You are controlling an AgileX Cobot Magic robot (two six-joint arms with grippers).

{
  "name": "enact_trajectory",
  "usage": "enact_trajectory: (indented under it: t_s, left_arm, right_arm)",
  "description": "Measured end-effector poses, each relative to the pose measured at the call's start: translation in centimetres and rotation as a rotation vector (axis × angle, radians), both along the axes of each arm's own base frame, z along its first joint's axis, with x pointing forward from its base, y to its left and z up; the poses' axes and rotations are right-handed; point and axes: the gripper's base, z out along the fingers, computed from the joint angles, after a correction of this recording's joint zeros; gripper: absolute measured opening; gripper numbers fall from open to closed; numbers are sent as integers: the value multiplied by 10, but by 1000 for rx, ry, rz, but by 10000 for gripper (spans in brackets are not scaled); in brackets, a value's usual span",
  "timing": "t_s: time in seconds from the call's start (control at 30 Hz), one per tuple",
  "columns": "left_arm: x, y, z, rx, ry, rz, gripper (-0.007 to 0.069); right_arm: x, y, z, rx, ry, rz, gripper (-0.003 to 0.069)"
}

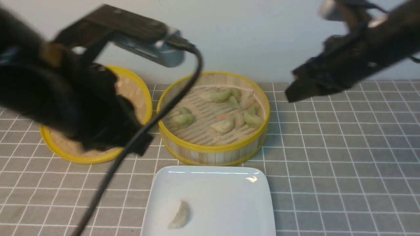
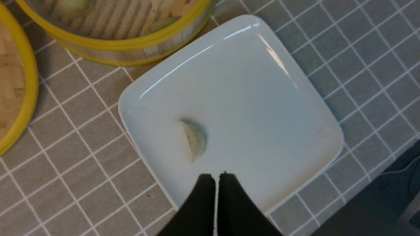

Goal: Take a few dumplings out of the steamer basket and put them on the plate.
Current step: Use the right arm to grab a dumpling from inside the steamer

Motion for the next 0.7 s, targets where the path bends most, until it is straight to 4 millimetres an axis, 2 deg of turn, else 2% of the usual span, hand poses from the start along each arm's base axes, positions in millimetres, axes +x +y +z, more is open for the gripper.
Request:
enact_trajectory:
  t_s: [0.1,0.13,0.3,0.33,0.37,0.4,0.5,0.6,0.7]
  left_arm:
    - [-20,12,1,-27,-18,17,-5]
    - [-31,19,0,-39,-23,33,-5]
    - [-48,33,-9,-41,-22,98,-5]
    - [-55,40,-16,-32,-10,142,-5]
    - [-55,40,-16,-31,-9,145,-5]
    - [-61,46,-21,-23,8,181,-5]
    - [-69,52,-26,-9,38,215,-5]
    - [-74,55,-25,-13,41,227,-5]
    - [-78,58,-23,-24,28,233,-5]
  right_arm:
    - [29,17,-16,-94,12,25,28]
    - [50,31,-35,-181,22,43,57]
    - [91,64,-62,-284,-32,35,136]
    - [102,77,-77,-298,-37,20,180]
    - [102,79,-81,-304,-31,21,185]
    - [109,89,-95,-322,-33,20,231]
    - [113,96,-110,-353,-29,27,302]
    - [113,98,-119,-369,-12,28,356]
    - [115,95,-118,-400,-24,16,398]
